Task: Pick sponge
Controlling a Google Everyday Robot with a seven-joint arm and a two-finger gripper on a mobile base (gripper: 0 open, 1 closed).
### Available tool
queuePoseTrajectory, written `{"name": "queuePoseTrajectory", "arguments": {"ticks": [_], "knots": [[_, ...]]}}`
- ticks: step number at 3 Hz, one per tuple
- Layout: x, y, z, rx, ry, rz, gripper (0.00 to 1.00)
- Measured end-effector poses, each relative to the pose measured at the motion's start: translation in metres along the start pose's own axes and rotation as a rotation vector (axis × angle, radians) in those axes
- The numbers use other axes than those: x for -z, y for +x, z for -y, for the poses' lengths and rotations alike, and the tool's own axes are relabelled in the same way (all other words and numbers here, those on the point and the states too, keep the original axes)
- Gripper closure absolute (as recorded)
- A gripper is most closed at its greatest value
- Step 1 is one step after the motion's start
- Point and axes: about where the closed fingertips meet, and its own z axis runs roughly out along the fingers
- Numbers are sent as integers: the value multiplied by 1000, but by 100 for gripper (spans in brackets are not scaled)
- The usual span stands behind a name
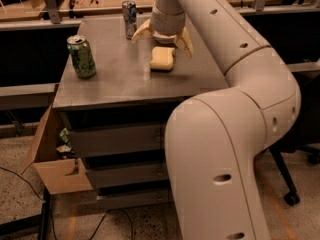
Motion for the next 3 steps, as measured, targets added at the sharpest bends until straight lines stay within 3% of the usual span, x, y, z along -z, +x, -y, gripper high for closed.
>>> {"name": "queuePoseTrajectory", "arguments": {"ticks": [1,3], "knots": [[-27,12,2,41,-43,-5,0],[-65,32,-8,16,-92,-8,39]]}}
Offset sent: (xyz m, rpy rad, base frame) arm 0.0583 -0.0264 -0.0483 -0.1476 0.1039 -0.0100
